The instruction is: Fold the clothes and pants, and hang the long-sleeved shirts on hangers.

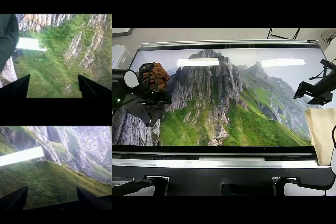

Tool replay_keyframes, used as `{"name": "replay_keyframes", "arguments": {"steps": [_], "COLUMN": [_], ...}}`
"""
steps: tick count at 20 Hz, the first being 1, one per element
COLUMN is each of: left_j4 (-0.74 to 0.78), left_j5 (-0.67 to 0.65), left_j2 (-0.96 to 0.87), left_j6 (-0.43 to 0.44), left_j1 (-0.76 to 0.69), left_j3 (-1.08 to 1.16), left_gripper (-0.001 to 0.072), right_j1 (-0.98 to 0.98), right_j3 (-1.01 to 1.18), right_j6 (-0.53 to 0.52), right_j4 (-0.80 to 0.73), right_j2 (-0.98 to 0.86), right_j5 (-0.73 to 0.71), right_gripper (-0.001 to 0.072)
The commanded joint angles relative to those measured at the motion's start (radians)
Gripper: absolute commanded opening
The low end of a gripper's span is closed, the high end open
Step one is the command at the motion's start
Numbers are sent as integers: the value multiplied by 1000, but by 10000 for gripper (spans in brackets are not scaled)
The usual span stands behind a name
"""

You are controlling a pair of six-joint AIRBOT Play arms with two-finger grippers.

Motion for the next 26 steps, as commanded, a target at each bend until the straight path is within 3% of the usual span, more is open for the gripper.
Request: {"name": "replay_keyframes", "arguments": {"steps": [1,10,14,20,22,24,26], "left_j4": [0,0,0,-23,-12,42,-26], "left_j5": [0,0,4,175,307,301,227], "left_j2": [0,0,0,-13,-25,-42,-63], "left_j6": [0,0,0,-14,-16,-112,-153], "left_j1": [0,0,0,-11,-6,69,248], "left_j3": [0,0,0,-3,-1,31,60], "left_gripper": [715,715,714,714,715,716,716], "right_j1": [1,1,1,1,1,1,1], "right_j3": [0,0,0,0,-1,0,-1], "right_j6": [0,0,0,39,29,22,-23], "right_j4": [0,0,0,31,29,19,13], "right_j2": [0,-1,-1,-1,-2,-8,-22], "right_j5": [0,-19,-255,-417,-433,-437,-425], "right_gripper": [704,704,704,704,702,697,609]}}
